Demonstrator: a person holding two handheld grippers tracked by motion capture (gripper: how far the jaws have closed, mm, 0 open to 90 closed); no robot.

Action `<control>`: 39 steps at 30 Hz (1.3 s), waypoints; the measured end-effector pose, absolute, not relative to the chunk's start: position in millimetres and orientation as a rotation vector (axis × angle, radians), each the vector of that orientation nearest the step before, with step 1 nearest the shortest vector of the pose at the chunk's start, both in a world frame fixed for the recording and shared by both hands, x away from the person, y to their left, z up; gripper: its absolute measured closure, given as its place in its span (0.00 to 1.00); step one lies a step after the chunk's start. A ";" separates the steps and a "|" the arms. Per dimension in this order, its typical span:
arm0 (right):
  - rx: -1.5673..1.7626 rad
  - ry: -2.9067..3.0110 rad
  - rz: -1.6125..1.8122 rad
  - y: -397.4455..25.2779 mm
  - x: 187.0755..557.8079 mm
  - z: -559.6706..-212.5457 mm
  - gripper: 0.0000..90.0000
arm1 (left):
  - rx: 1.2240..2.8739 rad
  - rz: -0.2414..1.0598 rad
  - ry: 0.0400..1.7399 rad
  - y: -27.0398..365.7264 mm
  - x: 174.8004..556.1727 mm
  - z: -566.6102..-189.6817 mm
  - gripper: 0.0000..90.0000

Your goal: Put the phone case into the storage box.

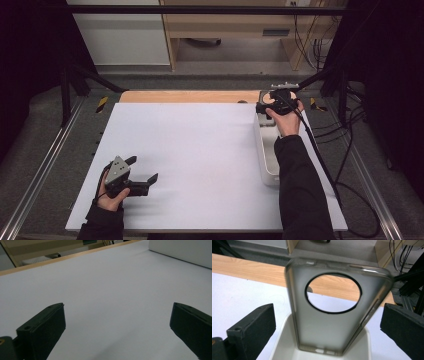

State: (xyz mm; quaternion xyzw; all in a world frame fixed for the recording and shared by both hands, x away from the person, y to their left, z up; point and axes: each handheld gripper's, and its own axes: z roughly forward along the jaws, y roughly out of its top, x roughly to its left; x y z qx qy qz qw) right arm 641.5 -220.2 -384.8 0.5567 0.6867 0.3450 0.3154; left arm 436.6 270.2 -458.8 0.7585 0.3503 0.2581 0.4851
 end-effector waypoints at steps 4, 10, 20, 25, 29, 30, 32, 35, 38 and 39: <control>1.445 1.796 0.928 -222.6 638.9 -379.6 0.01 | 1.846 0.628 0.852 270.0 436.4 -458.8 0.00; 1.423 1.779 0.992 -225.7 630.7 -368.3 0.01 | 1.844 0.629 0.852 270.2 436.3 -458.6 0.00; 1.332 1.798 1.116 -225.0 602.6 -351.0 0.01 | 1.841 0.626 0.850 269.7 435.7 -458.2 0.00; 1.264 1.827 1.185 -221.3 585.3 -344.4 0.01 | 1.840 0.624 0.847 269.4 435.4 -458.0 0.00; 1.168 1.869 1.222 -216.6 568.5 -341.6 0.01 | 1.839 0.623 0.844 269.3 435.4 -457.8 0.00; 1.156 1.874 1.227 -215.3 564.4 -340.9 0.01 | 1.838 0.623 0.843 269.3 435.3 -457.7 0.00; 1.131 1.885 1.255 -213.2 556.3 -339.8 0.01 | 1.838 0.624 0.842 269.2 435.2 -457.5 0.00; 1.083 1.900 1.300 -210.8 543.0 -338.4 0.01 | 1.838 0.622 0.839 268.6 435.0 -457.6 0.00; 1.039 1.909 1.348 -209.5 528.5 -337.4 0.01 | 1.840 0.623 0.837 268.3 434.9 -457.4 0.00; 1.024 1.913 1.362 -209.4 523.7 -337.3 0.01 | 1.839 0.623 0.837 268.2 434.8 -457.3 0.00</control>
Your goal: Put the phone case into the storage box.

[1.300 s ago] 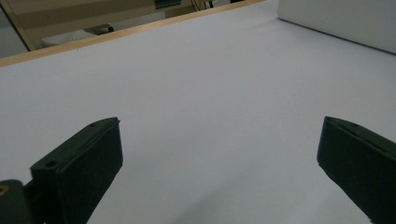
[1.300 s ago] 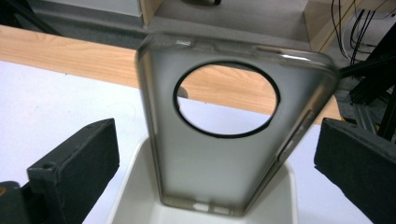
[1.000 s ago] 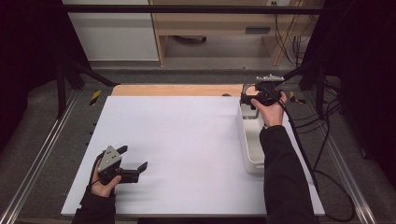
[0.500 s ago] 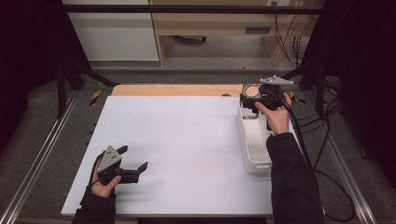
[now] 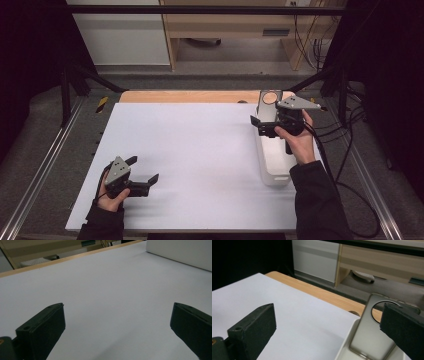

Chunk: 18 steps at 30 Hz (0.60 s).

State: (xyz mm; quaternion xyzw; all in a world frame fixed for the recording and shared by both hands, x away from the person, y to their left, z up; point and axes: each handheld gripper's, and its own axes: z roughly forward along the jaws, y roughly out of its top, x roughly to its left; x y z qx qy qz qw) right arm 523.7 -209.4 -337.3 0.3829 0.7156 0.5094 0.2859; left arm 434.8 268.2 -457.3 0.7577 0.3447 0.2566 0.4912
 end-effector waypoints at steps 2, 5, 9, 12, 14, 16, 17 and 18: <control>0.999 1.924 1.381 -209.6 513.9 -337.4 0.01 | 1.839 0.622 0.836 268.2 434.7 -457.3 0.00; 0.965 1.925 1.410 -212.4 499.1 -338.3 0.01 | 1.840 0.621 0.834 267.7 434.5 -457.1 0.00; 0.948 1.916 1.467 -219.7 482.1 -342.4 0.01 | 1.835 0.619 0.832 267.6 434.2 -456.7 0.00; 0.936 1.925 1.486 -227.0 470.2 -348.9 0.00 | 1.833 0.618 0.829 267.2 433.9 -456.4 0.00; 0.924 1.927 1.489 -231.5 463.7 -353.8 0.00 | 1.831 0.617 0.826 267.0 433.7 -456.3 0.00; 0.925 1.926 1.508 -238.0 456.4 -361.4 0.00 | 1.831 0.616 0.826 266.8 433.7 -456.3 0.00; 0.926 1.925 1.514 -240.1 454.4 -364.2 0.00 | 1.831 0.616 0.825 266.8 433.7 -456.3 0.00; 0.928 1.928 1.518 -243.0 451.8 -368.1 0.00 | 1.829 0.616 0.825 266.8 433.6 -456.3 0.00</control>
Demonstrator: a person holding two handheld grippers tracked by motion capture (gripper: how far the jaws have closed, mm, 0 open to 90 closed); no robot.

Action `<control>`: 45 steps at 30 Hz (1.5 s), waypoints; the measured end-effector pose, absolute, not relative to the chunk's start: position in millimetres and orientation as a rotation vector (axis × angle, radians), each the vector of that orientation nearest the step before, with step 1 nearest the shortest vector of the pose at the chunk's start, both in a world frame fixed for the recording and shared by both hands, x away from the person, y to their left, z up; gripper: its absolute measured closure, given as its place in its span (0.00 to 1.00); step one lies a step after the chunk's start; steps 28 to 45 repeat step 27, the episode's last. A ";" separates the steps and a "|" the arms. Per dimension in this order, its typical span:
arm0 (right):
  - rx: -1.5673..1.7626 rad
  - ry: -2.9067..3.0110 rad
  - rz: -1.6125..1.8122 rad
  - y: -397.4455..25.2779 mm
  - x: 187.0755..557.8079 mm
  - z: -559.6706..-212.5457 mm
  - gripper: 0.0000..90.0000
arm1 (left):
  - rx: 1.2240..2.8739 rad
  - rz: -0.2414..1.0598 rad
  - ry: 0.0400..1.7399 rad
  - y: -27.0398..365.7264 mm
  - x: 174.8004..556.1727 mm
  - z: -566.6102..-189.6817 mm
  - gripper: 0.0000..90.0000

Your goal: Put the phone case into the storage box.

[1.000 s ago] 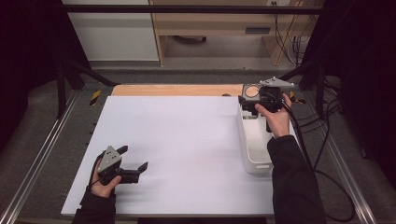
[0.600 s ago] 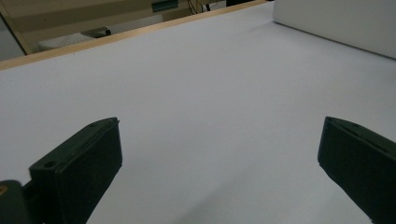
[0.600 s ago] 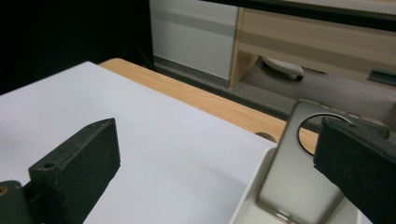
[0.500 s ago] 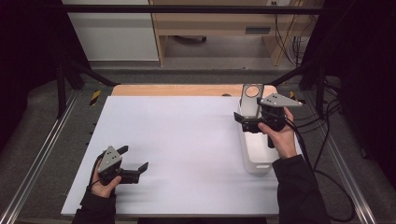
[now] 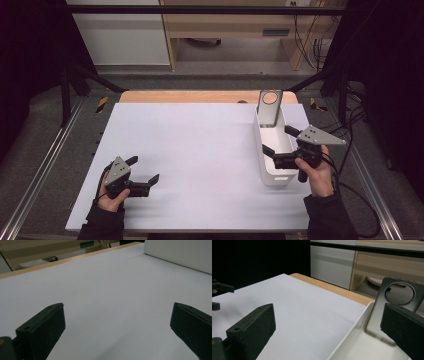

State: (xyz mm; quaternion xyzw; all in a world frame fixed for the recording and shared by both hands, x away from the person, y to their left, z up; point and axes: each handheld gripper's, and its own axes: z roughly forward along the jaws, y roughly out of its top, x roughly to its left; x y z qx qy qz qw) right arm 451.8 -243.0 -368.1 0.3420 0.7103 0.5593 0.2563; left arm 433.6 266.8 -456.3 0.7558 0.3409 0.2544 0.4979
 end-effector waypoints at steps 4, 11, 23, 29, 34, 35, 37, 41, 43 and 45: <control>0.939 1.939 1.513 -254.9 442.3 -382.7 0.00 | 1.827 0.618 0.821 266.8 433.2 -455.8 0.00; 0.976 1.924 1.540 -280.4 429.7 -406.5 0.00 | 1.817 0.618 0.817 266.5 432.5 -455.5 0.00; 1.002 1.960 1.475 -295.4 419.5 -428.9 0.00 | 1.803 0.614 0.806 266.1 431.6 -454.0 0.00; 1.018 1.966 1.462 -299.4 417.4 -434.2 0.00 | 1.801 0.615 0.803 265.9 431.4 -452.9 0.00; 1.018 1.966 1.462 -299.4 417.4 -434.2 0.00 | 1.801 0.615 0.803 265.9 431.4 -452.9 0.00; 1.018 1.966 1.462 -299.4 417.4 -434.2 0.00 | 1.801 0.615 0.803 265.9 431.4 -452.9 0.00; 1.018 1.966 1.462 -299.4 417.4 -434.2 0.00 | 1.801 0.615 0.803 265.9 431.4 -452.9 0.00; 1.018 1.966 1.462 -299.4 417.4 -434.2 0.00 | 1.801 0.615 0.803 265.9 431.4 -452.9 0.00; 1.018 1.966 1.462 -299.4 417.4 -434.2 0.00 | 1.801 0.615 0.803 265.9 431.4 -452.9 0.00; 1.018 1.966 1.462 -299.4 417.4 -434.2 0.00 | 1.801 0.615 0.803 265.9 431.4 -452.9 0.00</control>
